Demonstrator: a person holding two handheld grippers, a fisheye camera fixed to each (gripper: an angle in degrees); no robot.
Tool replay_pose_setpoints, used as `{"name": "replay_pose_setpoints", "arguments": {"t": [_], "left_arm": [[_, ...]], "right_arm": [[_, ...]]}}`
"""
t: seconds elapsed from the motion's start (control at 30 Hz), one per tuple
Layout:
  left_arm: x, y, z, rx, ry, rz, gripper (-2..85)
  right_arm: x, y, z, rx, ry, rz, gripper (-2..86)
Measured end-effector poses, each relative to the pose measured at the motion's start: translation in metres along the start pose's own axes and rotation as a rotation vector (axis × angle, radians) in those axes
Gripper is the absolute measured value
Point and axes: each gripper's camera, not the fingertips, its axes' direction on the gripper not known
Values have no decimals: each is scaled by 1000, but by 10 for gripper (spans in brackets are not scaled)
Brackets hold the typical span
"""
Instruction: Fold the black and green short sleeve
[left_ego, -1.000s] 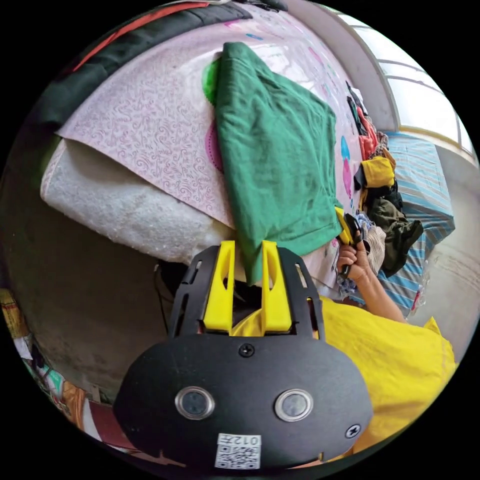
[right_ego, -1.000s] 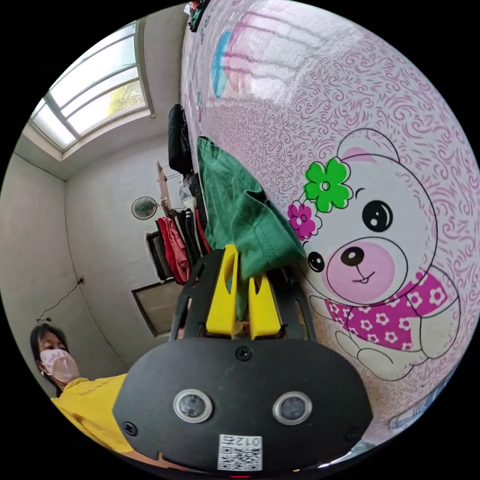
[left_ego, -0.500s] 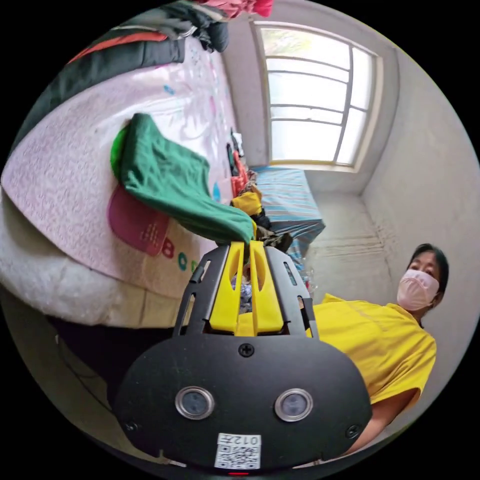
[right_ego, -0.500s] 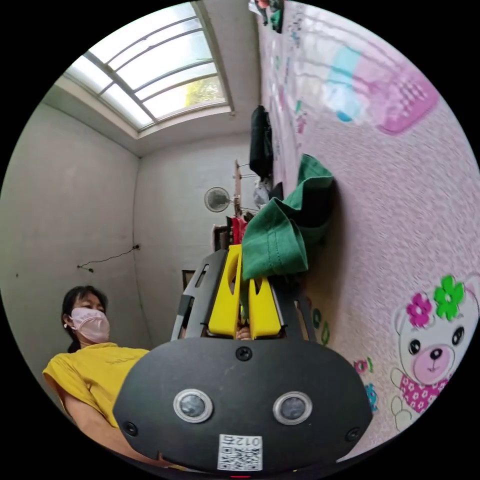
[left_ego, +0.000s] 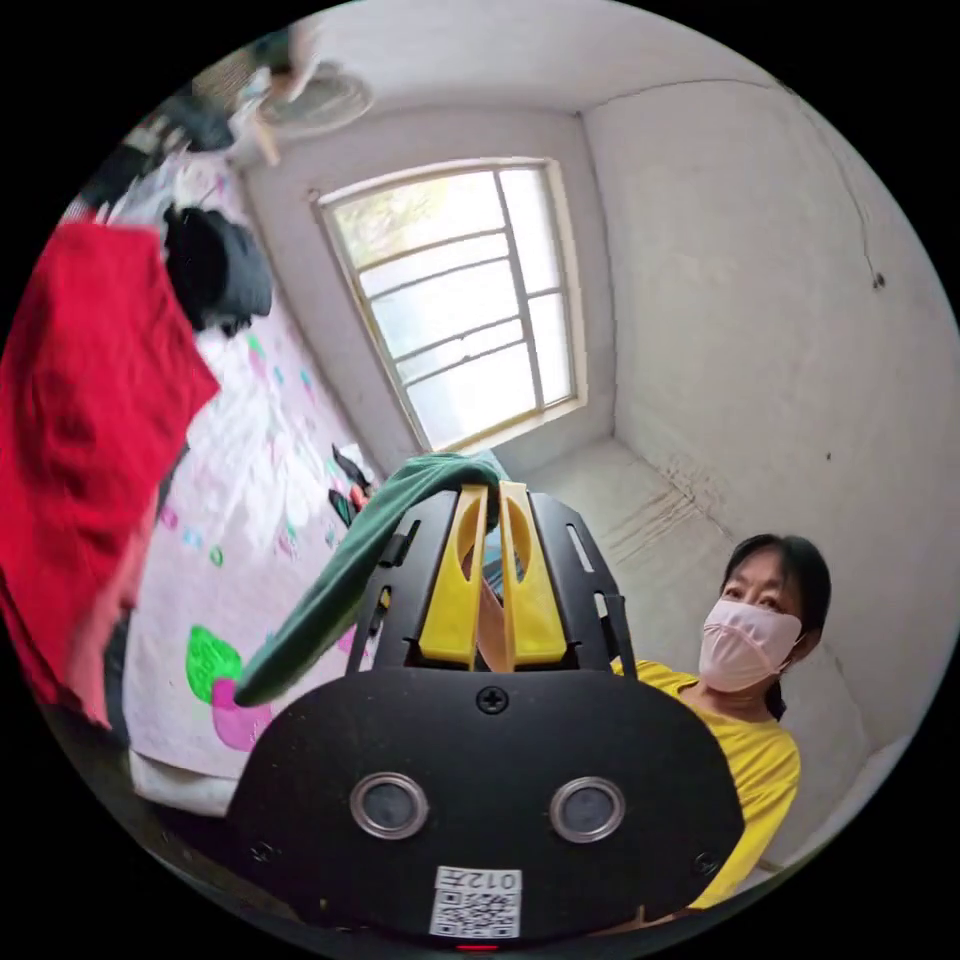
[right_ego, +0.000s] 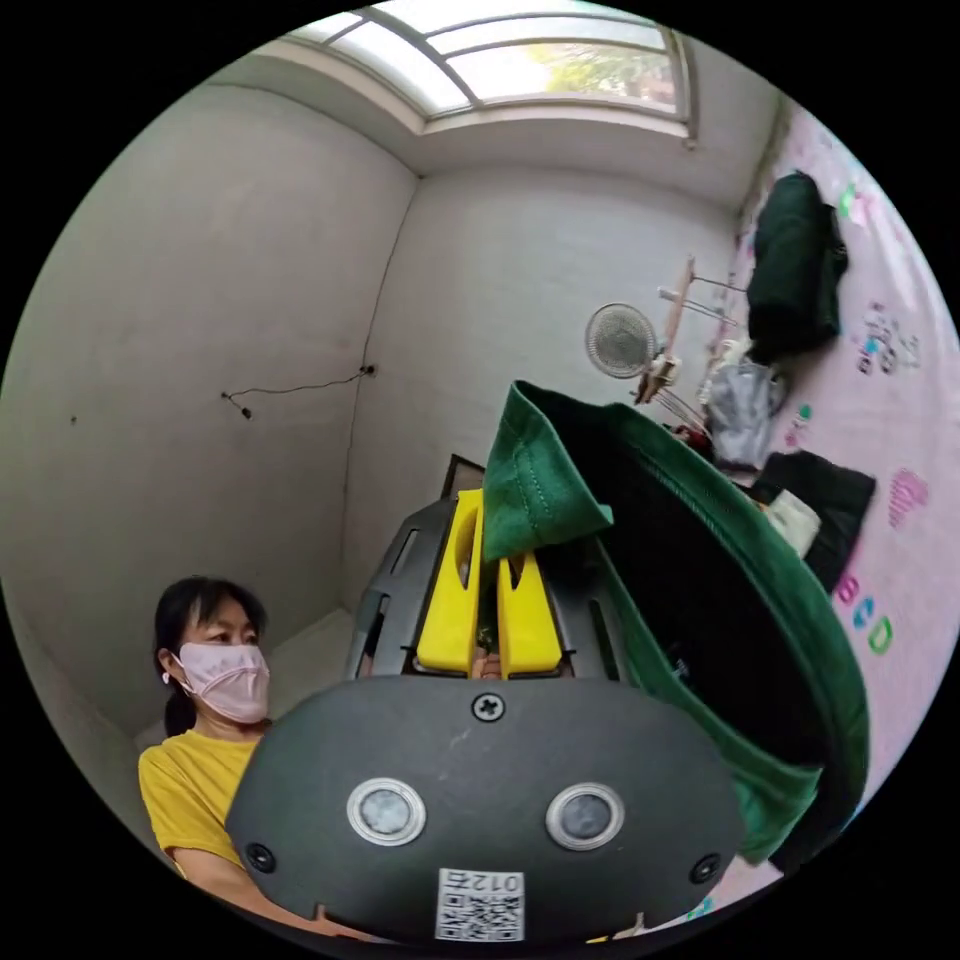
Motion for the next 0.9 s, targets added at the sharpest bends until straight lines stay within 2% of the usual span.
{"name": "replay_pose_setpoints", "arguments": {"t": [0.17, 0.27, 0.37, 0.43, 0.6, 0.67, 0.73, 0.8, 0.9], "left_arm": [[101, -90, -82, 81, -158, 226, 11], [123, -107, -114, 88, -240, 236, 11], [125, -95, -133, 73, -334, 222, 11], [112, -76, -142, 67, -366, 192, 11], [33, 7, -152, 65, -317, -70, 12], [-17, 55, -159, 112, -281, -295, 12], [-43, 83, -164, 162, -220, -419, 13], [-51, 96, -166, 196, -178, -462, 13], [-29, 80, -167, 159, -239, -396, 11]], "right_arm": [[19, -120, 193, -118, -66, -119, -4], [53, -155, 269, -156, -81, -124, -5], [101, -165, 308, -189, -70, -116, -5], [140, -157, 315, -214, -61, -88, -5], [272, -103, 295, -259, 6, 86, -5], [342, -67, 273, -260, 97, 211, -5], [387, -43, 258, -259, 182, 313, -5], [415, -27, 249, -233, 177, 367, -5], [428, -31, 263, -225, 153, 352, -5]]}}
